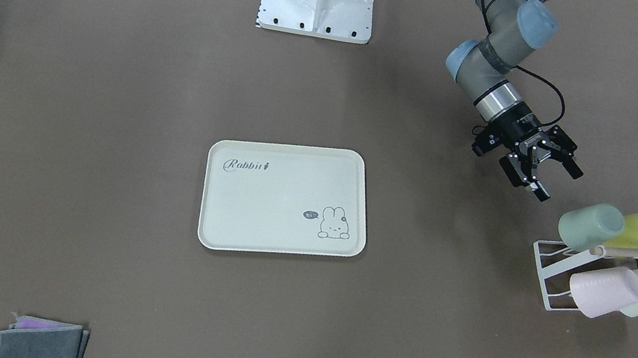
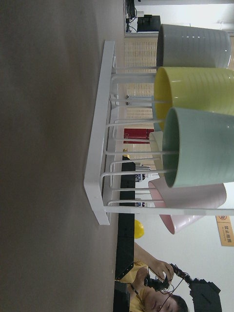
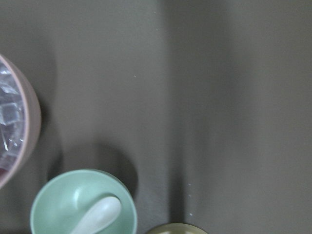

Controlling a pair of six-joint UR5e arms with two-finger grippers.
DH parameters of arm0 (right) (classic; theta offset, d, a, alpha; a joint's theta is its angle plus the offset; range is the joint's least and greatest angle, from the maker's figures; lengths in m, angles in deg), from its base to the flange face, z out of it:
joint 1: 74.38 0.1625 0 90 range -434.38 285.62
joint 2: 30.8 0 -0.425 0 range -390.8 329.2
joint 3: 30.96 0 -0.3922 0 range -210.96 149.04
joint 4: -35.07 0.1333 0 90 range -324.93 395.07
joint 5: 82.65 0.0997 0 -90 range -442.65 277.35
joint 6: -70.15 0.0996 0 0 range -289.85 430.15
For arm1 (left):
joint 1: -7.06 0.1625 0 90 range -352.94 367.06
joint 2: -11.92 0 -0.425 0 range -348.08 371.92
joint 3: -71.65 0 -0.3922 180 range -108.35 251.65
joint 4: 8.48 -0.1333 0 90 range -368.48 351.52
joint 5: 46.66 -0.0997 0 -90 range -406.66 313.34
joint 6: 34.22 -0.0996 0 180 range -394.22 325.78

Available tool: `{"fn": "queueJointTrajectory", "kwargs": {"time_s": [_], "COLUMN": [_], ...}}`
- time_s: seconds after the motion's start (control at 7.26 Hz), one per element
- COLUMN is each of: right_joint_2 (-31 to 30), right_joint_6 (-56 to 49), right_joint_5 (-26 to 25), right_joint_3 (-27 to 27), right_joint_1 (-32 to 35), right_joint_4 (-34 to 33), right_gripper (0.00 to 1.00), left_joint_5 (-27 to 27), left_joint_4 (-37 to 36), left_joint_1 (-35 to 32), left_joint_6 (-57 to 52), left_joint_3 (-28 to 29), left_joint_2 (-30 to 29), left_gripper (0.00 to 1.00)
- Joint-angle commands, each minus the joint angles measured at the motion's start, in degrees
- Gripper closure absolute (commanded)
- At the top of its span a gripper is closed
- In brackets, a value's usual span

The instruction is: Pick up and place green cup on tray

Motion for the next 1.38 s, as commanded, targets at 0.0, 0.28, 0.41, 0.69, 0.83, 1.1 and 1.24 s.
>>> {"fn": "queueJointTrajectory", "kwargs": {"time_s": [0.0,0.28,0.41,0.69,0.83,1.1,1.24], "right_joint_2": [-3.0,-3.0,-2.7,-2.3,-0.8,-0.5,-0.5], "right_joint_6": [-1.3,-0.7,-0.5,-1.1,-0.5,-0.4,-0.5], "right_joint_5": [1.5,-1.0,-1.4,-3.7,-6.0,-7.8,-5.0], "right_joint_3": [0.2,-0.1,-0.2,-0.1,-0.1,0.2,0.2], "right_joint_1": [5.6,5.7,5.7,4.8,2.9,1.6,1.6], "right_joint_4": [-2.8,-3.3,-3.3,-2.4,-3.2,-3.0,-2.7], "right_gripper": [0.00,0.00,0.00,0.00,0.00,0.00,0.00], "left_joint_5": [-0.2,-0.2,0.3,0.7,0.8,1.0,1.0], "left_joint_4": [0.0,0.4,1.4,4.4,4.4,4.6,5.8], "left_joint_1": [-1.8,-1.9,-2.5,-3.7,-4.2,-5.7,-6.4], "left_joint_6": [0.0,-0.1,0.0,-0.2,-0.6,-2.9,-4.5], "left_joint_3": [1.0,2.7,2.9,5.4,5.5,5.5,5.7], "left_joint_2": [0.1,-0.3,-0.5,-0.9,-1.0,-1.8,-1.8], "left_gripper": [0.01,0.02,0.02,0.02,0.02,0.02,0.02]}}
